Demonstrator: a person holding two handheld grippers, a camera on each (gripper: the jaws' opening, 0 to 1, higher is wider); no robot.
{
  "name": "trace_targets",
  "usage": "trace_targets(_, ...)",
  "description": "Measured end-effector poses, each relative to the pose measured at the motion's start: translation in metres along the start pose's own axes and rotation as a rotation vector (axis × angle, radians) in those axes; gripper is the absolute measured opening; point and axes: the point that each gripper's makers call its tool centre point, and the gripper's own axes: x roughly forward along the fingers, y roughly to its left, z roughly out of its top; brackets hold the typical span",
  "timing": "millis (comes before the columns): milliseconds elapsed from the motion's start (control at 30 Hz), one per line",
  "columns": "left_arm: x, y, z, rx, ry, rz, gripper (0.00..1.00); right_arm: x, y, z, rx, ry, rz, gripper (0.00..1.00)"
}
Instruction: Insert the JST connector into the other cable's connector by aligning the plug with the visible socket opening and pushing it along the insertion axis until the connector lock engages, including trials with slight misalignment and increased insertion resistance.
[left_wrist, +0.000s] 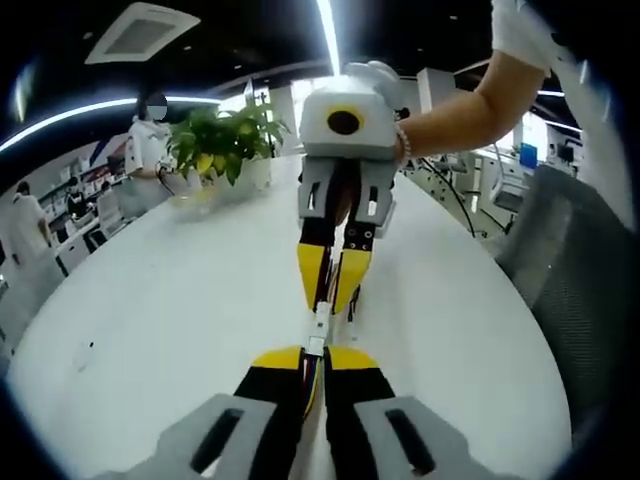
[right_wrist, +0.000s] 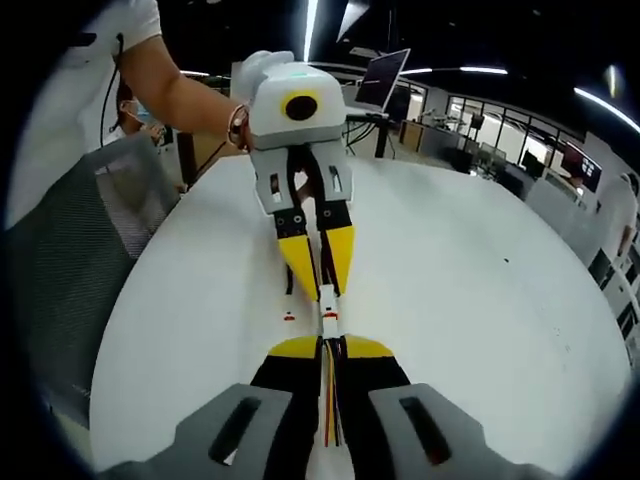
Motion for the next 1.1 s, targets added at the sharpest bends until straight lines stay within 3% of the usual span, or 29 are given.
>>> trace_targets(433, 0.003, 0.001, -0.001, -0.013, 0.002, -0.008, 0.01, 0.002, 0.0, -0.001, -0.004, 0.007, 0.004, 0.03)
trace_targets(500, 0.002, 0.003, 0.0, -0.045, -0.016, -0.008, 0.01, 0.002, -0.001, -0.001, 0.001, 0.004, 0.0, 0.03)
trace_targets(567, 0.001, 0.005, -0.001, -0.042, -0.019, -0.004, 0.01, 0.001, -0.004, 0.001, 0.018, -0.013, -0.004, 0.03)
trace_targets(600, 0.002, 0.005, -0.001, -0.046, -0.02, -0.005, 0.01, 0.001, -0.004, 0.007, 0.042, -0.054, 0.0, 0.03)
trace_targets(1100, 0.0, 0.01, 0.0, -0.037, -0.021, 0.0, 0.0, 0.003, -0.008, 0.007, 0.01, -0.031, 0.007, 0.02)
